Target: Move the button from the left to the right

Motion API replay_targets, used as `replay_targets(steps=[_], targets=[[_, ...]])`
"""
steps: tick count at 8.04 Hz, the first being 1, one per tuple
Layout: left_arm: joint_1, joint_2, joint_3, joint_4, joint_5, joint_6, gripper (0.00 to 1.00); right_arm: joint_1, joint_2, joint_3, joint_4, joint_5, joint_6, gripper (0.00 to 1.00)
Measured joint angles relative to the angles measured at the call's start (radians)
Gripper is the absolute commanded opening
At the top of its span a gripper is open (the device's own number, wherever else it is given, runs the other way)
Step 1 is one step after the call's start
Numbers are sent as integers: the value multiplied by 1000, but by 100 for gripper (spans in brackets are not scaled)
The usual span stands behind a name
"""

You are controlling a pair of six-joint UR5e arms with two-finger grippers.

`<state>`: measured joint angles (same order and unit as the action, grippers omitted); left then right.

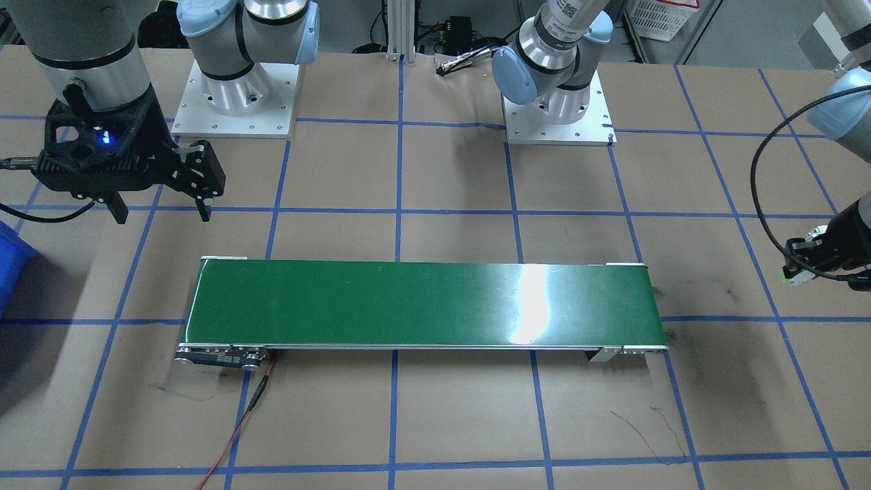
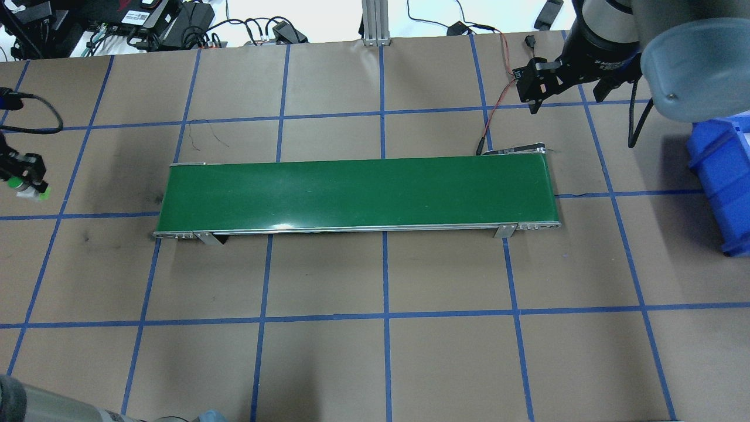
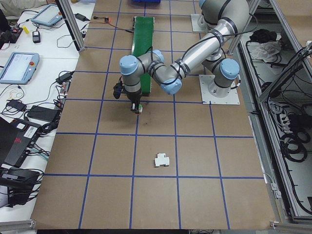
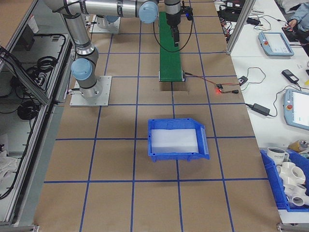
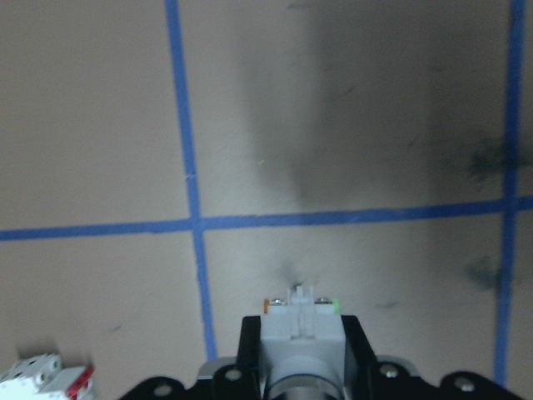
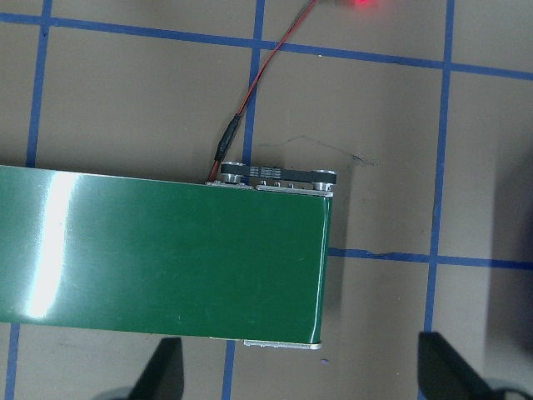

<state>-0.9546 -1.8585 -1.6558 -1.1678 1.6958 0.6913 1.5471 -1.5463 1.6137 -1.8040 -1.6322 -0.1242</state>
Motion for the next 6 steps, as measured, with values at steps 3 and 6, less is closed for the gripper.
replay_targets(steps=[3,6], targets=[[-184,35,-3,-9,-84,-158,0,0,0,0,0,0,0,100],[-297,23,-10,-19,-106,-256,0,-5,0,0,1,0,-1,100]])
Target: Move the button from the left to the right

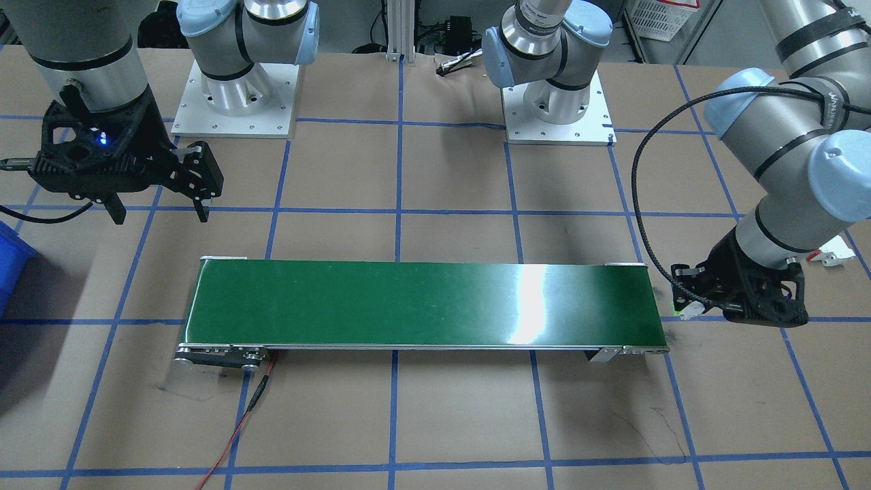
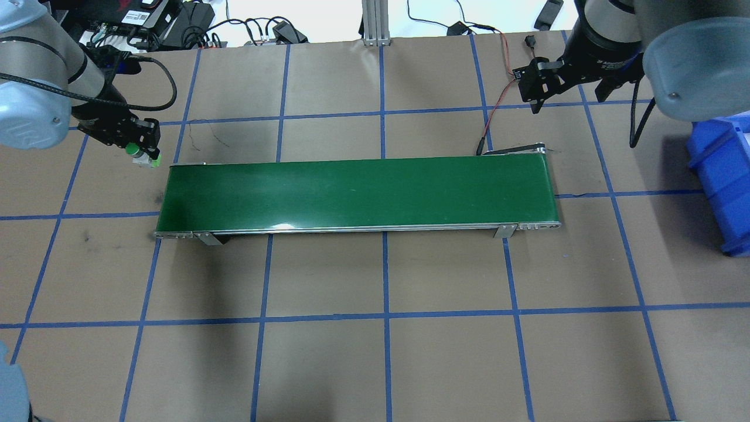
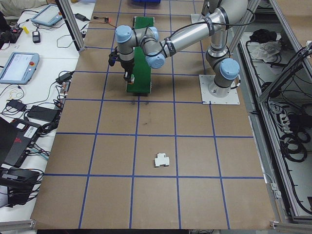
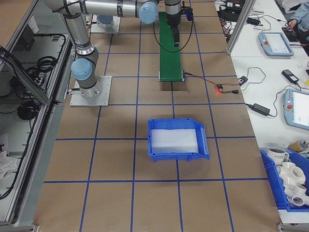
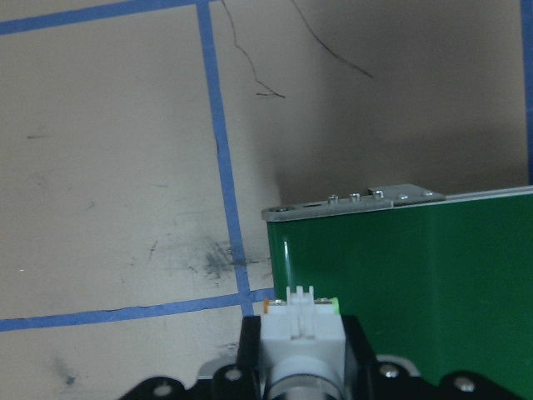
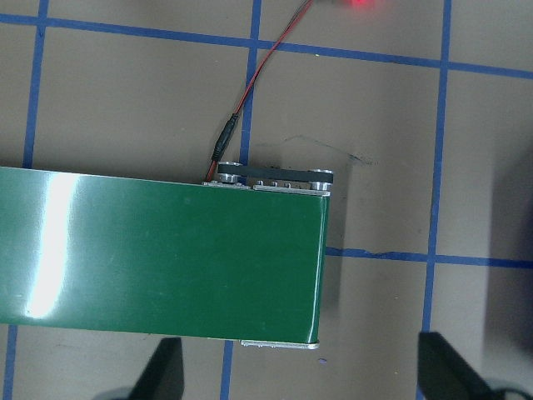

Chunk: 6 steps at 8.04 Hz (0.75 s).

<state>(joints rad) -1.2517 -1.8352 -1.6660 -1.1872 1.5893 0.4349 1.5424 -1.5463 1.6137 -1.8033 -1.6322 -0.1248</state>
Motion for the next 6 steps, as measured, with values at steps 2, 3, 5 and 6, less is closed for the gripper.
replay_targets(steps=[2,3,5,6], targets=[[-17,-11,-6,-15,-5,-29,0,-2,0,0,2,-1,0,100],[-19,-20,-14,-21,-4,-40,0,-2,0,0,3,-1,0,100],[-20,-39,-39,-22,-4,-60,0,-2,0,0,4,-1,1,100],[-20,-44,-47,-21,-5,-71,0,-2,0,0,4,-1,0,100]])
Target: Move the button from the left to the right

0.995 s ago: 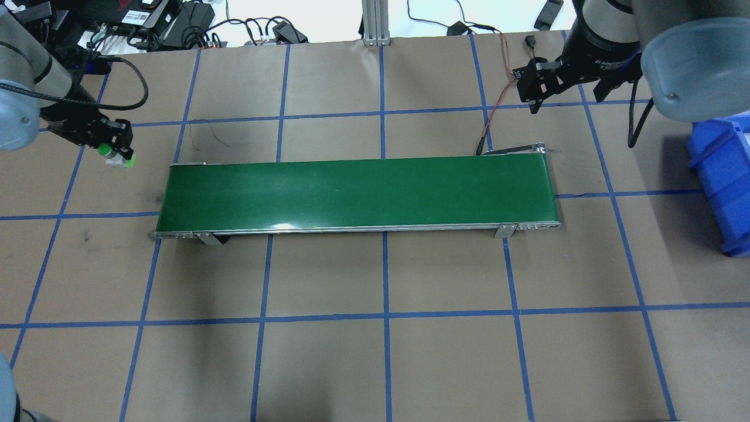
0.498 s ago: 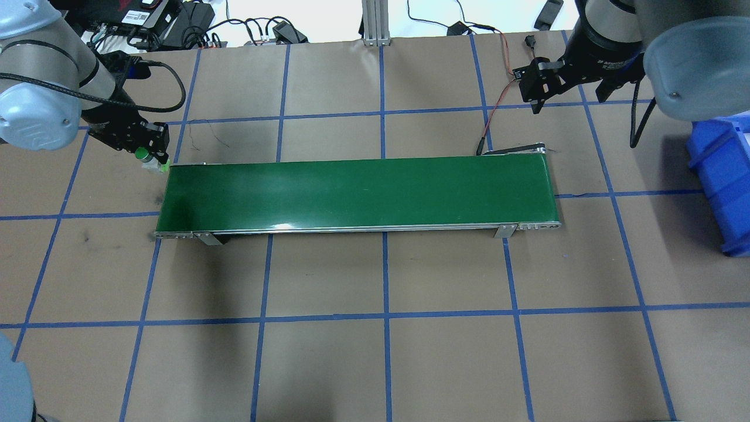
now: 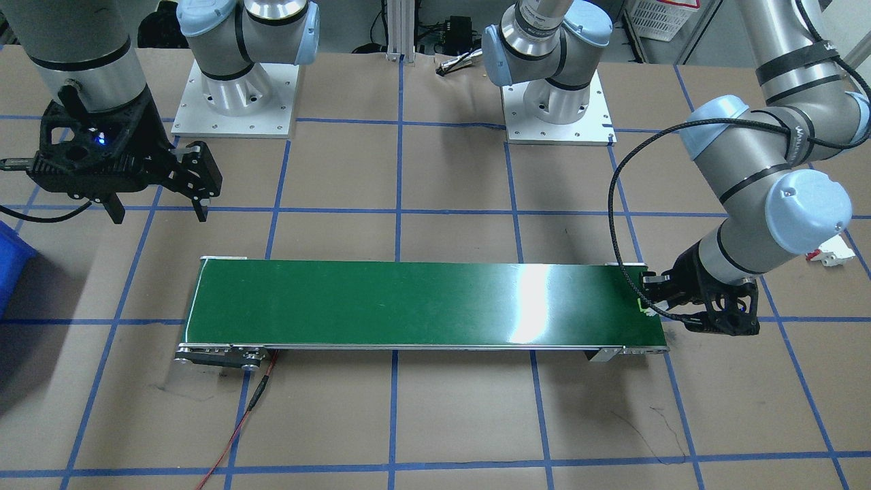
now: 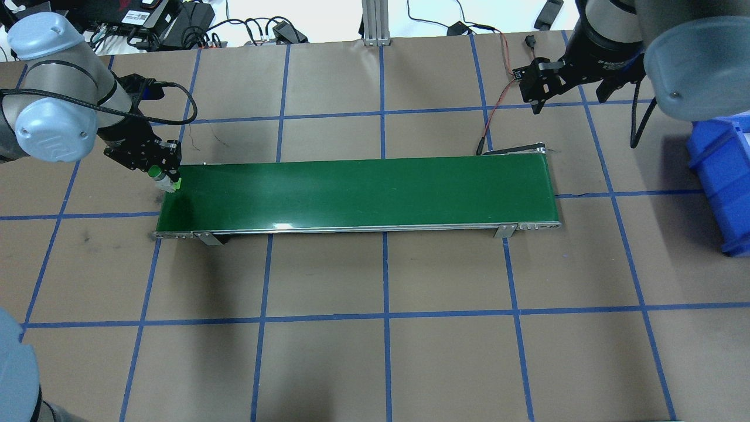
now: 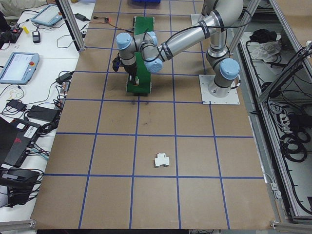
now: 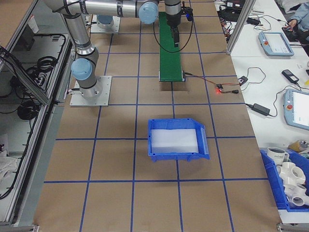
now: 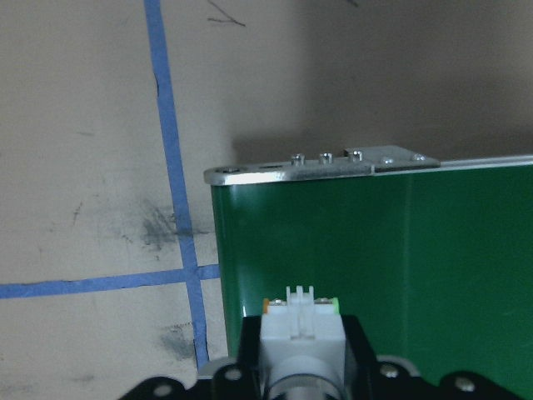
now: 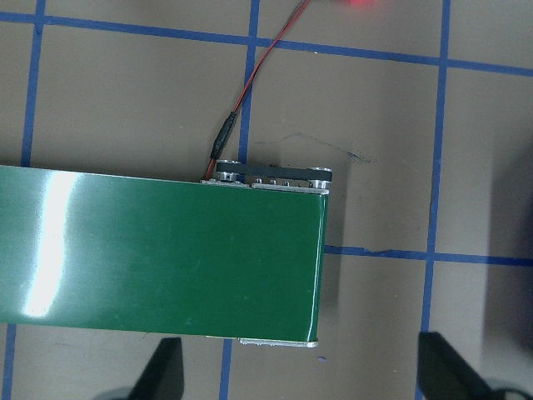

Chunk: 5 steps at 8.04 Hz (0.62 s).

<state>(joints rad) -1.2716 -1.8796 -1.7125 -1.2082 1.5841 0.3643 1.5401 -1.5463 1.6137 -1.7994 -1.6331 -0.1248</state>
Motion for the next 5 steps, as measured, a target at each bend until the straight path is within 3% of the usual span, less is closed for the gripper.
replay_targets(steps=[2,3,4,5], targets=[[0,-22,-6,-2,-4,-59,0,0,0,0,0,0,0,100],[0,-28,-8,-4,-3,-72,15,0,0,0,0,0,0,100],[0,-28,-15,-4,-2,-80,99,0,0,0,0,0,0,100],[-1,-27,-18,-4,-2,-83,100,0,0,0,0,0,0,100]])
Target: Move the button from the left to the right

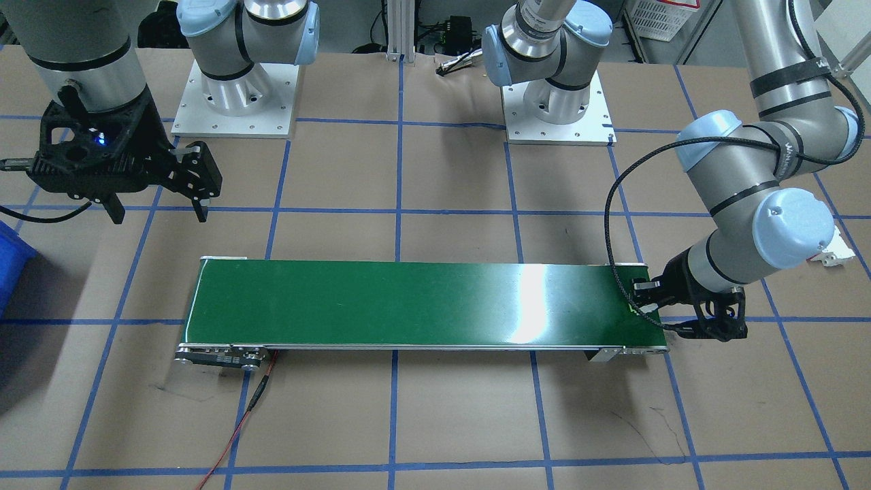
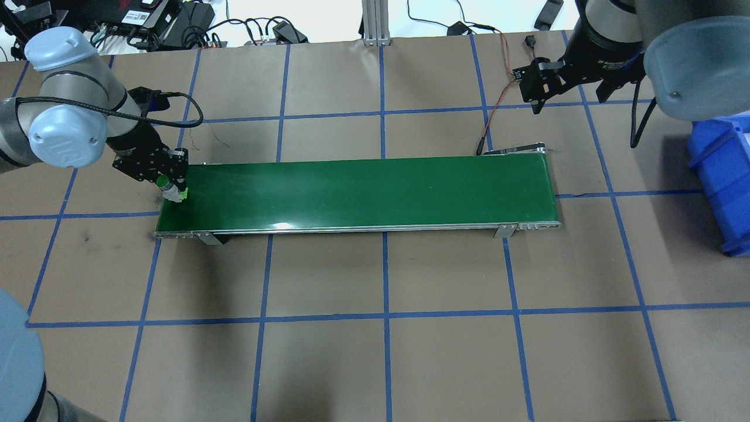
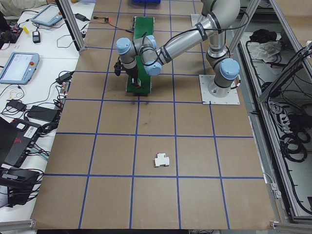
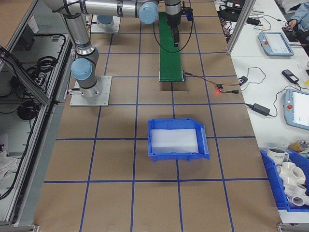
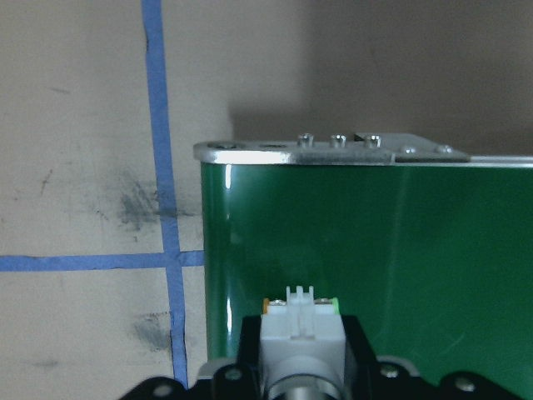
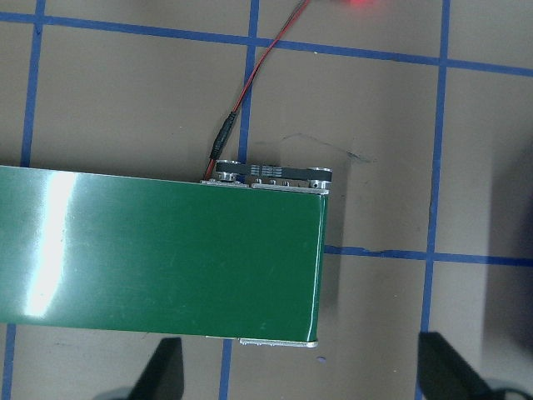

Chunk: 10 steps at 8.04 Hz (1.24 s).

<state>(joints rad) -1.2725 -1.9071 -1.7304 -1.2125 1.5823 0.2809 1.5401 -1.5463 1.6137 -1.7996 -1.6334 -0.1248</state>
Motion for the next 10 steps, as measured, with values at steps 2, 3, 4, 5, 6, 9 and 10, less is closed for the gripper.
replay_targets(steps=[2,3,4,5,6,9,10], targets=[[-9,8,-2,-2,-1,-35,100,0,0,0,0,0,0,100],[-29,22,1,-5,-2,-87,100,0,0,0,0,0,0,100],[-75,51,4,-17,-1,-160,100,0,0,0,0,0,1,100],[-133,97,7,-58,-3,-245,100,0,0,0,0,0,1,100],[-179,146,12,-114,-10,-308,100,0,0,0,0,0,1,100],[-212,208,64,-174,-26,-362,100,0,-1,-1,-8,13,-1,100],[-197,205,100,-181,-25,-366,100,0,-1,-2,-12,34,-1,100]])
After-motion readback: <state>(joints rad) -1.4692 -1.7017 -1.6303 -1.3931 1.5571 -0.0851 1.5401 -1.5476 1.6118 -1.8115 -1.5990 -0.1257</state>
